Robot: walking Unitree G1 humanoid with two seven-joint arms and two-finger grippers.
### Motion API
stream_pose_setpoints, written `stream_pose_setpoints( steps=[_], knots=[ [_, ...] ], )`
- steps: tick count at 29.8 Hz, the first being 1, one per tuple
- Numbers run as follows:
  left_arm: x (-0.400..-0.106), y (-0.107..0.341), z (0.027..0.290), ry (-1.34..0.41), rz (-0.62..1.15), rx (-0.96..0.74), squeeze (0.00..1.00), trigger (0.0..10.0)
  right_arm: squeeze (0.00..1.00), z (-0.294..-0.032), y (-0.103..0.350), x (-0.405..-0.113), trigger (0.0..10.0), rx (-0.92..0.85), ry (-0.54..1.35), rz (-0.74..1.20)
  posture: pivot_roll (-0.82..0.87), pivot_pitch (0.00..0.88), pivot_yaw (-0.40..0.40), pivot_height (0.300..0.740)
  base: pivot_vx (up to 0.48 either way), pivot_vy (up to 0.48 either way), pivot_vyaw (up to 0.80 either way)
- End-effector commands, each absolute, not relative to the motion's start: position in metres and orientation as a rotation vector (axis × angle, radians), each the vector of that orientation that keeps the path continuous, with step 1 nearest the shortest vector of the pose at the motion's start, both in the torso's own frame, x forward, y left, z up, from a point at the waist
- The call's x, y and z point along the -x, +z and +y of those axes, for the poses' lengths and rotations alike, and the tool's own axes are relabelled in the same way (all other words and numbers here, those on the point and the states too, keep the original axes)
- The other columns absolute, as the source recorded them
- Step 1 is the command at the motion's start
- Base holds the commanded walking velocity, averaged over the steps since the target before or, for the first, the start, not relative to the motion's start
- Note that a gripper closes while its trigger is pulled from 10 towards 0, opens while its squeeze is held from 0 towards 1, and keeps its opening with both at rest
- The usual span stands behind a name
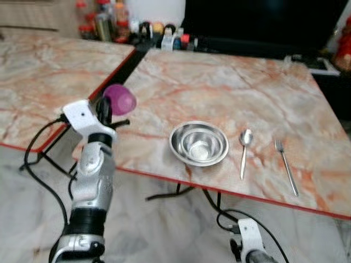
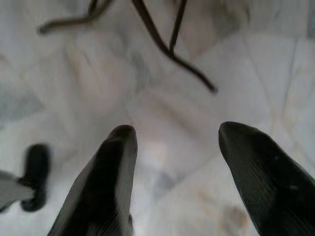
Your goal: Setting the table
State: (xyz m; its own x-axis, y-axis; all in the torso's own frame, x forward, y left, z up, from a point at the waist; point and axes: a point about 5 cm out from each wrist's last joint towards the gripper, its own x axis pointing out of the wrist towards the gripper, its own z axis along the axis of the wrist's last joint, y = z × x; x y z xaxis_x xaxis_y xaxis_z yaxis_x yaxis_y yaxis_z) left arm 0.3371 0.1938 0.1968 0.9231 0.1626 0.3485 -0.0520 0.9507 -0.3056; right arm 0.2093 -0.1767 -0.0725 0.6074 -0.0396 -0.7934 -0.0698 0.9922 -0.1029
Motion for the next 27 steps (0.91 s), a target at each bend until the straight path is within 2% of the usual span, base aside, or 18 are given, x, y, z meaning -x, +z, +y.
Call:
stream_pose_setpoints(
  steps=[1, 20, 27],
  knots=[
    [-0.337, 0.200, 0.193, 0.102, -0.383, 0.308, 0.00, 10.0, 0.00, -0.173, -0.073, -0.209, 10.0, 0.113, 0.024, 0.913, 0.13, 0.080, -0.049, 0.715, 0.371, 0.000, 0.00],
    [-0.338, 0.199, 0.184, 0.042, -0.351, 0.316, 0.00, 10.0, 0.00, -0.173, -0.073, -0.209, 10.0, 0.115, 0.025, 0.914, 0.13, 0.082, -0.049, 0.715, 0.384, 0.000, 0.00],
    [-0.346, 0.195, 0.179, -0.003, -0.269, 0.446, 0.00, 10.0, 0.00, -0.172, -0.073, -0.208, 10.0, 0.115, 0.026, 0.916, 0.12, 0.085, -0.047, 0.715, 0.250, 0.000, 0.00]
  ],
)
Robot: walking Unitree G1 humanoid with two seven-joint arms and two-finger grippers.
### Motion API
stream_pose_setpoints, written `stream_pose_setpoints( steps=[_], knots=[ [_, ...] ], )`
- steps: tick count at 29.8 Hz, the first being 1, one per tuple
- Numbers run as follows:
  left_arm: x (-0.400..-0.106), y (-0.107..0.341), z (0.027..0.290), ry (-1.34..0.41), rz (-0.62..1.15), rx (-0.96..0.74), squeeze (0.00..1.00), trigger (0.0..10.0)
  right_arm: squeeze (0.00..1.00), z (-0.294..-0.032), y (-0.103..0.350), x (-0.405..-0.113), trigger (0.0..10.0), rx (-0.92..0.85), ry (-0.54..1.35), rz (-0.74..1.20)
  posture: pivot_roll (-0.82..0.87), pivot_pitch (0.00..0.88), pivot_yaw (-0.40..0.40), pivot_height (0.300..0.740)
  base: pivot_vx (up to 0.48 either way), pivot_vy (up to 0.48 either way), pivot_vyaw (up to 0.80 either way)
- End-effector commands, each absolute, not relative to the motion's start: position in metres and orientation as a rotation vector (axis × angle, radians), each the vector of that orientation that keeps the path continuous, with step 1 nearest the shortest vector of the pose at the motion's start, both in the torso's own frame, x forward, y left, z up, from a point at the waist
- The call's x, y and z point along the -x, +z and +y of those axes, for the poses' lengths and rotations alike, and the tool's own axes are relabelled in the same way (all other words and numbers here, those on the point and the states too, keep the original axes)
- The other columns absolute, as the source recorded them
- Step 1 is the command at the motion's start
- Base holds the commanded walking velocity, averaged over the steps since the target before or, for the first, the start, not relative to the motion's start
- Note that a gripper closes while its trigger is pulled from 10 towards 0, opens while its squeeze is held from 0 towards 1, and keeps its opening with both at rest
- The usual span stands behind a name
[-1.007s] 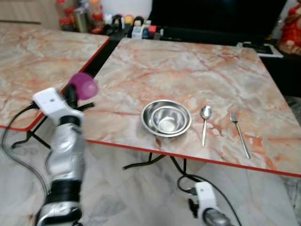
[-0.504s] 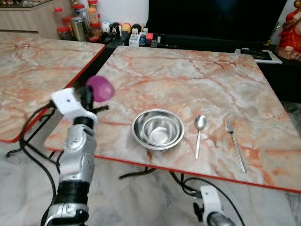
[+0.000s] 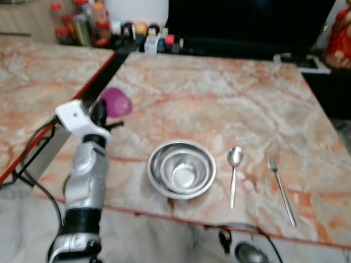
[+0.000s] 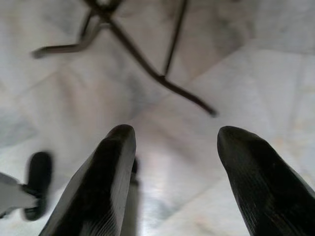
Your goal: Setting the table
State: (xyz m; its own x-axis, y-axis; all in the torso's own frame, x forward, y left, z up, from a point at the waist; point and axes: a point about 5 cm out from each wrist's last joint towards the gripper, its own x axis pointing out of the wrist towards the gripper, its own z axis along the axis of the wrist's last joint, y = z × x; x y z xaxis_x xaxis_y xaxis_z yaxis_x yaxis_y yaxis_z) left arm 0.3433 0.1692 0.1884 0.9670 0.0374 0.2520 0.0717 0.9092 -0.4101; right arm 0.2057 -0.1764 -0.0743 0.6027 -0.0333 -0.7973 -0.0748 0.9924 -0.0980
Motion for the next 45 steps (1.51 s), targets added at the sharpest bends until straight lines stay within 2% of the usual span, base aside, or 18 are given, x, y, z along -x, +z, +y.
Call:
stream_pose_setpoints(
  steps=[1, 8, 12, 24, 28, 34, 45],
  knots=[
    [-0.347, 0.195, 0.180, 0.003, -0.253, 0.427, 0.00, 10.0, 0.00, -0.172, -0.073, -0.208, 10.0, 0.115, 0.025, 0.916, 0.12, 0.085, -0.047, 0.715, 0.000, 0.000, 0.00],
    [-0.352, 0.197, 0.183, 0.012, -0.139, 0.354, 0.00, 10.0, 0.00, -0.173, -0.073, -0.208, 10.0, 0.113, 0.022, 0.917, 0.12, 0.085, -0.046, 0.715, 0.000, 0.000, 0.00],
    [-0.355, 0.192, 0.181, -0.016, 0.008, 0.353, 0.00, 10.0, 0.00, -0.173, -0.074, -0.208, 10.0, 0.114, 0.023, 0.917, 0.12, 0.082, -0.045, 0.715, 0.000, 0.000, 0.00],
    [-0.365, 0.212, 0.175, -0.085, 0.095, 0.390, 0.00, 10.0, 0.00, -0.172, -0.073, -0.209, 10.0, 0.117, 0.028, 0.916, 0.12, 0.066, -0.041, 0.715, 0.000, 0.000, 0.00],
    [-0.376, 0.205, 0.164, -0.163, 0.207, 0.293, 0.00, 10.0, 0.00, -0.171, -0.073, -0.210, 10.0, 0.115, 0.030, 0.914, 0.12, 0.064, -0.038, 0.715, 0.000, 0.000, 0.00],
    [-0.385, 0.202, 0.163, -0.168, 0.269, 0.220, 0.00, 10.0, 0.00, -0.171, -0.073, -0.209, 10.0, 0.106, 0.020, 0.914, 0.12, 0.070, -0.032, 0.715, 0.000, 0.000, 0.00],
    [-0.395, 0.206, 0.162, -0.166, 0.301, 0.169, 0.00, 10.0, 0.00, -0.173, -0.074, -0.207, 10.0, 0.101, 0.008, 0.921, 0.13, 0.076, -0.031, 0.715, 0.000, 0.000, 0.00]
  ],
)
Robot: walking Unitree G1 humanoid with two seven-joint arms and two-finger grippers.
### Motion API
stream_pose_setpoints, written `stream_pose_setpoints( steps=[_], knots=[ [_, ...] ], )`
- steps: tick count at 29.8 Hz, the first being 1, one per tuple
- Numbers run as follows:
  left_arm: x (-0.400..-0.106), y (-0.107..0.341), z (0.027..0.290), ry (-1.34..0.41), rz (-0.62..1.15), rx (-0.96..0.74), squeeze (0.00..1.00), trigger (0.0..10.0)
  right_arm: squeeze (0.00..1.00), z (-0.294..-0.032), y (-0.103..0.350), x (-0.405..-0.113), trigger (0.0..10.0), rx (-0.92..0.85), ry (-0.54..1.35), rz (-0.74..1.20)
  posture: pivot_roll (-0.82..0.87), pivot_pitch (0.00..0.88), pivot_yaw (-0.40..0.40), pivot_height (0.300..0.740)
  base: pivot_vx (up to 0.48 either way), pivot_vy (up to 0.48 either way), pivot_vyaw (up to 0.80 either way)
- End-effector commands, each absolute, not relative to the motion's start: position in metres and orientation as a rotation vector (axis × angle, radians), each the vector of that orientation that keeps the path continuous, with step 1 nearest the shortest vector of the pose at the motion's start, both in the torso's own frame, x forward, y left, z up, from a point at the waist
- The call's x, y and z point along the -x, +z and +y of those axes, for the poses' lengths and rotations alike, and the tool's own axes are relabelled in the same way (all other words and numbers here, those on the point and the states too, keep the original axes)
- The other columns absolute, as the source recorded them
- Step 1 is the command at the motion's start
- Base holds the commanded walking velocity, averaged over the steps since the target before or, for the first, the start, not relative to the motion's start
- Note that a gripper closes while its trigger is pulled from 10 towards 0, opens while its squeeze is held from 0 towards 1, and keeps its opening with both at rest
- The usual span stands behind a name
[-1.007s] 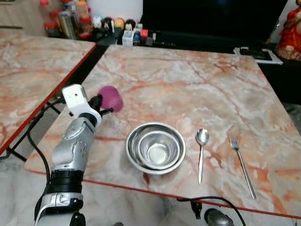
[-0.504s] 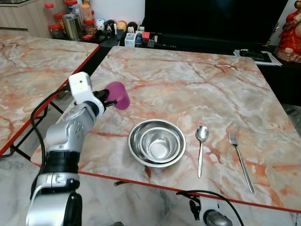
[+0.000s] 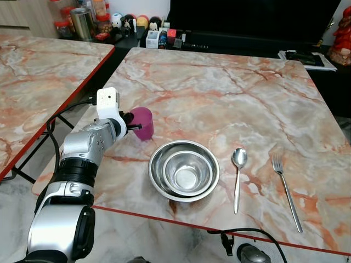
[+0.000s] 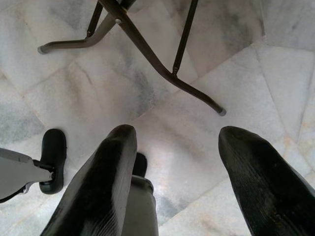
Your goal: Setting the table
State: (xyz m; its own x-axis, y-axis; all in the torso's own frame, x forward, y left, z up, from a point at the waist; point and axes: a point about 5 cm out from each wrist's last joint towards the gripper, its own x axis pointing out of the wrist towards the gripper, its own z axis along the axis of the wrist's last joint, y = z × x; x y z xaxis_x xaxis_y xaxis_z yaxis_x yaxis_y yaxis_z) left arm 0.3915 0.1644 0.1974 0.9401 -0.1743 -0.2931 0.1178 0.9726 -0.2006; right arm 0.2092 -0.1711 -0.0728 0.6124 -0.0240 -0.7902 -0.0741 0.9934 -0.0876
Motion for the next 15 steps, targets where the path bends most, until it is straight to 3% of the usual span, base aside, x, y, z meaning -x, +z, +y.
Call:
stream_pose_setpoints(
  steps=[1, 15],
  knots=[
    [-0.395, 0.206, 0.162, -0.166, 0.301, 0.169, 0.00, 10.0, 0.00, -0.173, -0.074, -0.207, 10.0, 0.101, 0.008, 0.921, 0.13, 0.076, -0.031, 0.715, 0.000, 0.000, 0.00],
    [-0.383, 0.206, 0.153, -0.292, 0.339, 0.108, 0.00, 10.0, 0.00, -0.172, -0.074, -0.207, 10.0, 0.100, 0.008, 0.920, 0.13, 0.079, -0.028, 0.715, 0.000, 0.000, 0.00]
  ],
)
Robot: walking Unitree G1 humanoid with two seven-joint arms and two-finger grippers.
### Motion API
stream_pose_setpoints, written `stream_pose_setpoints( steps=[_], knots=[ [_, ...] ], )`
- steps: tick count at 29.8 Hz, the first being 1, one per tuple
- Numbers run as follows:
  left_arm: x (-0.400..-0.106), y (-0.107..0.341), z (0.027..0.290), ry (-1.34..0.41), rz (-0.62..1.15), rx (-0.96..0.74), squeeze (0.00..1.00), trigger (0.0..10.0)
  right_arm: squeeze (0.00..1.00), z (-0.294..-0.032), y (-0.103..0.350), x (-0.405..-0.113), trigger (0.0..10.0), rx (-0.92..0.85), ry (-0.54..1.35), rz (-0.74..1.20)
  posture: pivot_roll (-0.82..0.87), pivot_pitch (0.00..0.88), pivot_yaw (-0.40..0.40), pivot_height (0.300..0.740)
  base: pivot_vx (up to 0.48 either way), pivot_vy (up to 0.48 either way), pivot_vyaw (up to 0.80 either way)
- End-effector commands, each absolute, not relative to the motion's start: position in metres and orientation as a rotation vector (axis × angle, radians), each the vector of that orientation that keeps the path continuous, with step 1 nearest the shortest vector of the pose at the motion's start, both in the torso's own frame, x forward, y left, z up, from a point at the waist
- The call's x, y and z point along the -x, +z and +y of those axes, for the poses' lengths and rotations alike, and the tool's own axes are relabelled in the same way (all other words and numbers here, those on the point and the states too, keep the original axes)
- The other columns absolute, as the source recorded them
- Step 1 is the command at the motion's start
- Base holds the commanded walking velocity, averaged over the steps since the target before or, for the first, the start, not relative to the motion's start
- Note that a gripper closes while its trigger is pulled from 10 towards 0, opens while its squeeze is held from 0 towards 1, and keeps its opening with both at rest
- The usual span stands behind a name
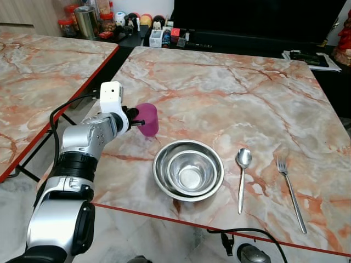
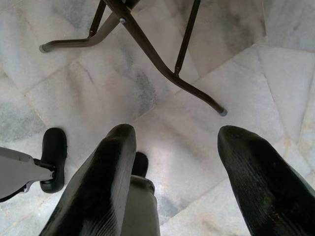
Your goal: Setting the table
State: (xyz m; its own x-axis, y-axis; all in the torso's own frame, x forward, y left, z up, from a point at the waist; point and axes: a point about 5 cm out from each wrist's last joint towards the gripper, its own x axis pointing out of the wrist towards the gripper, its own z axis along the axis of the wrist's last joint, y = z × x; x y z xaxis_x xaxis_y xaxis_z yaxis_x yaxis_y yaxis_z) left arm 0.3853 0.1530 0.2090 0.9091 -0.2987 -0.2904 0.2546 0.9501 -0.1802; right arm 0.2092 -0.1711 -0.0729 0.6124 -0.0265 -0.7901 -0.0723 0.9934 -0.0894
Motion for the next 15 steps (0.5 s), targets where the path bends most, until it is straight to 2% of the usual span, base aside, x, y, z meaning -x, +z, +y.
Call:
stream_pose_setpoints(
  steps=[1, 15],
  knots=[
    [-0.3823, 0.2054, 0.1532, -0.292, 0.342, 0.104, 0.00, 10.0, 0.00, -0.1725, -0.0740, -0.2071, 10.0, 0.099, 0.008, 0.920, 0.13, 0.079, -0.028, 0.715, 0.000, 0.000, 0.00],
    [-0.3757, 0.2016, 0.1533, -0.302, 0.373, 0.088, 0.00, 10.0, 0.00, -0.1726, -0.0743, -0.2066, 10.0, 0.098, 0.005, 0.921, 0.14, 0.079, -0.026, 0.715, 0.000, 0.000, 0.00]
  ],
)
